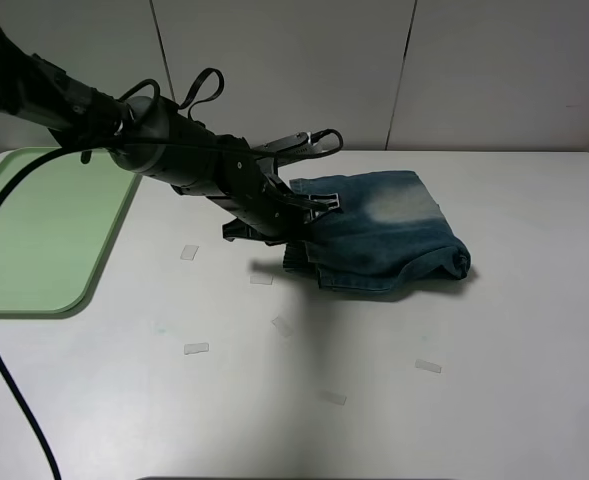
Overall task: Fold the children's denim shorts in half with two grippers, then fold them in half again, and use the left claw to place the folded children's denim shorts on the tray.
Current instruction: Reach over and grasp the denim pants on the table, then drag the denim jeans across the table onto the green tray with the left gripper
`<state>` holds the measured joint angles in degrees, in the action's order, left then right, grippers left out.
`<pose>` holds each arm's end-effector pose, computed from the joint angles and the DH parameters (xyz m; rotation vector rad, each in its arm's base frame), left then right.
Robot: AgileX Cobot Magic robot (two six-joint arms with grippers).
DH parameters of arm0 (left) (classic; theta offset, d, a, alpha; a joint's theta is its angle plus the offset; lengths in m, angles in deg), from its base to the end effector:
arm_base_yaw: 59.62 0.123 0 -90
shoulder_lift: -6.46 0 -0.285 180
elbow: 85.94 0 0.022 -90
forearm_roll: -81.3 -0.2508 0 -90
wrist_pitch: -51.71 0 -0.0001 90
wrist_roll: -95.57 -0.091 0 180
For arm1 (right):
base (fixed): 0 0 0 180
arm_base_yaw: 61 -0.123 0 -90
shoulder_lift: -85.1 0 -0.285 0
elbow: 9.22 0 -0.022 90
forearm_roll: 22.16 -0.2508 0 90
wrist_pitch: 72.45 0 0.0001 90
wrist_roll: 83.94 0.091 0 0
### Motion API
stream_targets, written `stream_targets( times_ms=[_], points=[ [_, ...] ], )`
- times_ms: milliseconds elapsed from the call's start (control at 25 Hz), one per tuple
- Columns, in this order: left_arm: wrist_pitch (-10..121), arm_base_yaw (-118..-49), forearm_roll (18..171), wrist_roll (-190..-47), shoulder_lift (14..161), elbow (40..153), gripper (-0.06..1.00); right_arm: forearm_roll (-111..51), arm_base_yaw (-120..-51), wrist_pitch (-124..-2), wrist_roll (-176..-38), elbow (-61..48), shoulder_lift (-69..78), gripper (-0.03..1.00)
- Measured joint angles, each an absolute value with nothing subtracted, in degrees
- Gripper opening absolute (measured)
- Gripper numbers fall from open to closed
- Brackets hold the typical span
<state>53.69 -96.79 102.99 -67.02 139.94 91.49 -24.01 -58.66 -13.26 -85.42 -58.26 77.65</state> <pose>0.3554 -0.2710 0.0969 -0.0358 2.5033 -0.6077 -0.0036 0.0027 0.2773 0.0142 2.0185 -0.0038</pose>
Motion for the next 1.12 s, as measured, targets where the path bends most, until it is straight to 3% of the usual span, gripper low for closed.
stream_targets(
  times_ms=[360, 1120],
  points=[
    [59.8, -95.3, 101.3, -68.0, 136.3, 91.5, 0.14, -24.0, -58.7, -13.3, -85.4, -58.3, 77.6, 0.69],
    [86.8, -81.8, 80.4, -70.6, 121.8, 91.4, 0.13, -24.0, -58.7, -13.3, -85.4, -58.3, 77.6, 0.69]
  ],
)
